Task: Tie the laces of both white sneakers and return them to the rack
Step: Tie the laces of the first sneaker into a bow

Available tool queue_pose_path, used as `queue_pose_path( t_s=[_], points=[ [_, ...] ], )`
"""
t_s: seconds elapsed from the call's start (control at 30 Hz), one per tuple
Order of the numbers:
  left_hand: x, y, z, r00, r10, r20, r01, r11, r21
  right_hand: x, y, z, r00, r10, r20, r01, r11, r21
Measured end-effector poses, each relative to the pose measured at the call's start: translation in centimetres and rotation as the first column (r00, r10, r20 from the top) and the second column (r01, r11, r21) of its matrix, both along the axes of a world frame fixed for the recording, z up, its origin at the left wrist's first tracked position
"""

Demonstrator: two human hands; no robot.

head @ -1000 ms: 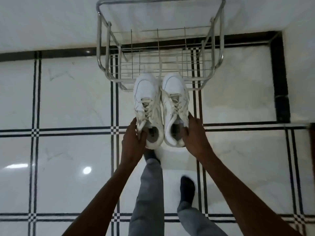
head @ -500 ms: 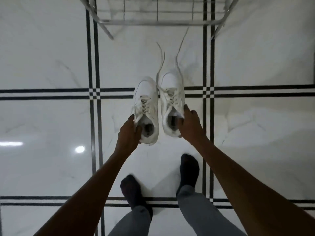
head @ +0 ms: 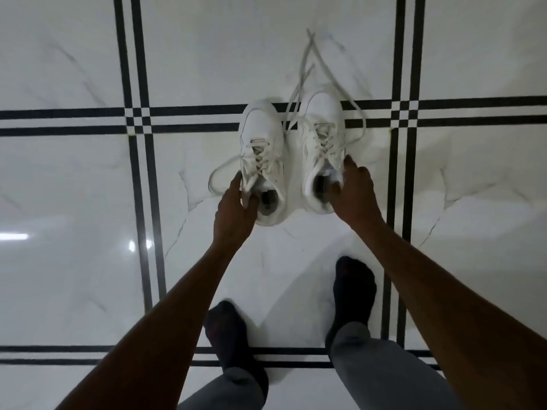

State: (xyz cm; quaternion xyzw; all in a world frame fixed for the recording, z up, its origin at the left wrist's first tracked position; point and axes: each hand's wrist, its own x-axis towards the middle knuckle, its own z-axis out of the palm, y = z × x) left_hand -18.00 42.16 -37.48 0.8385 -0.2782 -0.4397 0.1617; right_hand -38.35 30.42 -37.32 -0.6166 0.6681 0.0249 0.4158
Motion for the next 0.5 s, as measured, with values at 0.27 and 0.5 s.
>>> queue_pose_path(
  t_s=[0.27, 0.5],
  points=[
    [1.0, -2.8, 1.9, 0.985, 0.15, -0.082, -0.16, 0.978, -0.131, 6.1, 0.3, 5.8, 0.971, 0.215, 0.1, -0.165, 0.916, -0.365],
    [1.9, -3.6, 0.9, 0.987, 0.138, 0.082, -0.114, 0.964, -0.241, 9.9, -0.1, 2.4, 0.971, 0.18, 0.157, -0.191, 0.98, 0.053]
  ],
)
